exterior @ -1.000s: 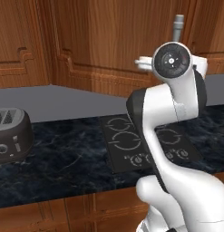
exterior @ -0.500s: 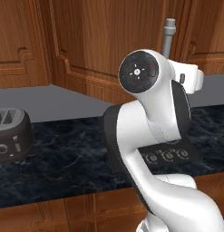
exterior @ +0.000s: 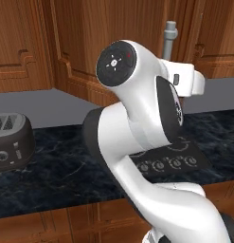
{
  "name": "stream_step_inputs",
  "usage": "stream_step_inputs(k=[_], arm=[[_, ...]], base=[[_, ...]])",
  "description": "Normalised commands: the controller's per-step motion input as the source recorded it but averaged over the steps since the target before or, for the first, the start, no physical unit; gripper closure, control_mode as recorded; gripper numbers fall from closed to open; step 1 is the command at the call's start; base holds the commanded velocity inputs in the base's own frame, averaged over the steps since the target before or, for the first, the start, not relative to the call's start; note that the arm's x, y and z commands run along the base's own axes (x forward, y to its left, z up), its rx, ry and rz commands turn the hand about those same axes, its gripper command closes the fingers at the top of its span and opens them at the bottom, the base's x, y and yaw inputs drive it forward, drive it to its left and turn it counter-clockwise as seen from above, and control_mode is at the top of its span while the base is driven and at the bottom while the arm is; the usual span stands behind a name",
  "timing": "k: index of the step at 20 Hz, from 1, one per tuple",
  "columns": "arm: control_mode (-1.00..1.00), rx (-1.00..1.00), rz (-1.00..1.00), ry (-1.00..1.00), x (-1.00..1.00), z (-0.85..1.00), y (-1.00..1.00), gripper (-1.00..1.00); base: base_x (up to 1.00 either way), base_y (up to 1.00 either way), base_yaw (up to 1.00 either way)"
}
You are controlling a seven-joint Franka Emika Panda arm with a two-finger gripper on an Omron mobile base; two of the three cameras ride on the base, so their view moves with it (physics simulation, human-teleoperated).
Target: Open the cabinet and setup a tea strainer by placing it in the bowl upright.
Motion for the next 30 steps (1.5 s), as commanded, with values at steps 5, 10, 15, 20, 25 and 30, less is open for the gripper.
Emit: stream_step_inputs(k=[5,10,15,20,25,30], arm=[[-1.00,0.00,0.00,0.00,-0.01,0.00,0.00,-1.00],[-1.00,0.08,0.03,-0.06,-0.32,0.03,-0.08,-1.00],[-1.00,0.19,0.14,-0.10,-0.77,0.17,-0.17,-1.00],[-1.00,0.36,0.20,-0.04,-0.71,0.24,-0.67,-1.00],[-1.00,0.47,0.16,0.00,-0.31,0.10,-0.73,-1.00],[-1.00,0.70,0.18,0.04,0.02,-0.23,-0.59,-1.00]], base=[[0.00,0.00,0.00],[0.00,0.00,0.00],[0.00,0.00,0.00],[0.00,0.00,0.00],[0.00,0.00,0.00],[0.00,0.00,0.00]])
